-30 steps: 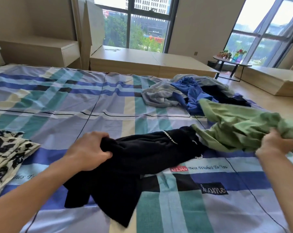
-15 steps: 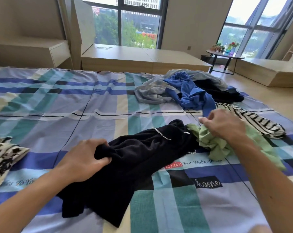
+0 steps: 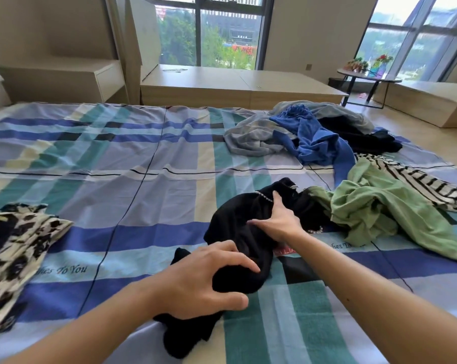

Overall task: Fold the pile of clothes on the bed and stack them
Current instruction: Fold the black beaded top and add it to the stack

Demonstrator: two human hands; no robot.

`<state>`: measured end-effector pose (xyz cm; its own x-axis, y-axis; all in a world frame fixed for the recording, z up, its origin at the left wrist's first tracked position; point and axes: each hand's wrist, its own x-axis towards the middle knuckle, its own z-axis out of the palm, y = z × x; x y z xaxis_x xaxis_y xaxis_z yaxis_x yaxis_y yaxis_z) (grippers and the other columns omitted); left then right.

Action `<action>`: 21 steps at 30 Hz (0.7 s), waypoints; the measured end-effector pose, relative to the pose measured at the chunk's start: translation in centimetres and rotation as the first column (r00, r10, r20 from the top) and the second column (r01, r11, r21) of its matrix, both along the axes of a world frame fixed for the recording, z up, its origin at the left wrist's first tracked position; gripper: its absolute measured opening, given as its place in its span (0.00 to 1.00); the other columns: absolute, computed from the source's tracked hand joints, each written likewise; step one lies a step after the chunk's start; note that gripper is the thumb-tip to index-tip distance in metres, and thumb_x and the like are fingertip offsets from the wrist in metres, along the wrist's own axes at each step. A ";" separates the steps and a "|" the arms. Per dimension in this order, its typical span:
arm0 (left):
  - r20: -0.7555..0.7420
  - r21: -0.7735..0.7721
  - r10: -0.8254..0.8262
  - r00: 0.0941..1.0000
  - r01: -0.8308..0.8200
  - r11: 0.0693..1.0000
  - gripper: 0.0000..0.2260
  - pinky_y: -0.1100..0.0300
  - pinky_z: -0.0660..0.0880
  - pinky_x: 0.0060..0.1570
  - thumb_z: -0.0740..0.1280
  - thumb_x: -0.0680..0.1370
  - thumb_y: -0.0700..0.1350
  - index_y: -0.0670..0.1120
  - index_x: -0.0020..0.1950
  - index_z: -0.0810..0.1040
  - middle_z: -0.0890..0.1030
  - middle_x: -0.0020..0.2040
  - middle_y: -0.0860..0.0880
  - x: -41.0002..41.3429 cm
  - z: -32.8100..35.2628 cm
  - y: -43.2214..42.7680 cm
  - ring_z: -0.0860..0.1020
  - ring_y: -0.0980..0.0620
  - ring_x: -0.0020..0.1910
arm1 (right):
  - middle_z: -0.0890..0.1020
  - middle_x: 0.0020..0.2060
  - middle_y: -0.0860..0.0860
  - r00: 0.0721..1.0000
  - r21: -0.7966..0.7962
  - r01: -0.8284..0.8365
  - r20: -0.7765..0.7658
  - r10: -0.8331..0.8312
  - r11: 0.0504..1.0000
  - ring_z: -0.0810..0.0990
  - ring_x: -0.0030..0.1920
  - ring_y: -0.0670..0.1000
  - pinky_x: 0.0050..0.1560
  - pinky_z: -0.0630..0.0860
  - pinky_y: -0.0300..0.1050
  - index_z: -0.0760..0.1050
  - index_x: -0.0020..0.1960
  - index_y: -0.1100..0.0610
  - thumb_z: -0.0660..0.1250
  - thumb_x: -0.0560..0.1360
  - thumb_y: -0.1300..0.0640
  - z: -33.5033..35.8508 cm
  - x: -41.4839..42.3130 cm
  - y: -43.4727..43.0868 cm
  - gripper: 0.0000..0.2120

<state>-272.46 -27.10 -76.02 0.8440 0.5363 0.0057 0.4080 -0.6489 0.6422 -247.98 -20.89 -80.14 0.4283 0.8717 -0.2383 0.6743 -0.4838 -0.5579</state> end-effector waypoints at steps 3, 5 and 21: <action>0.092 -0.136 0.056 0.994 -0.043 0.990 0.22 0.64 0.70 0.61 0.70 0.77 0.54 0.63 0.70 0.72 0.79 0.54 0.60 0.1 0.2 -0.1 0.77 0.58 0.57 | 0.75 0.69 0.58 0.996 0.064 -0.020 -0.084 0.025 0.998 0.73 0.69 0.60 0.69 0.69 0.47 0.56 0.79 0.48 0.72 0.73 0.55 -0.6 0.3 0.2 0.40; 0.210 -0.153 0.207 0.956 -0.177 0.972 0.18 0.61 0.73 0.57 0.69 0.76 0.56 0.59 0.66 0.76 0.83 0.49 0.58 0.2 0.3 0.5 0.80 0.56 0.52 | 0.77 0.67 0.56 0.977 0.161 -0.076 -0.185 0.106 0.984 0.77 0.65 0.55 0.67 0.72 0.44 0.65 0.75 0.51 0.71 0.71 0.61 0.0 0.0 0.3 0.34; 0.210 -0.904 0.890 0.405 -0.266 0.335 0.14 0.57 0.78 0.39 0.58 0.83 0.53 0.46 0.54 0.79 0.83 0.56 0.44 -2.5 1.6 4.0 0.84 0.54 0.37 | 0.79 0.44 0.57 0.625 0.461 -0.439 -0.460 0.631 0.771 0.76 0.43 0.60 0.43 0.72 0.56 0.78 0.47 0.53 0.65 0.58 0.68 5.0 -5.6 -2.3 0.20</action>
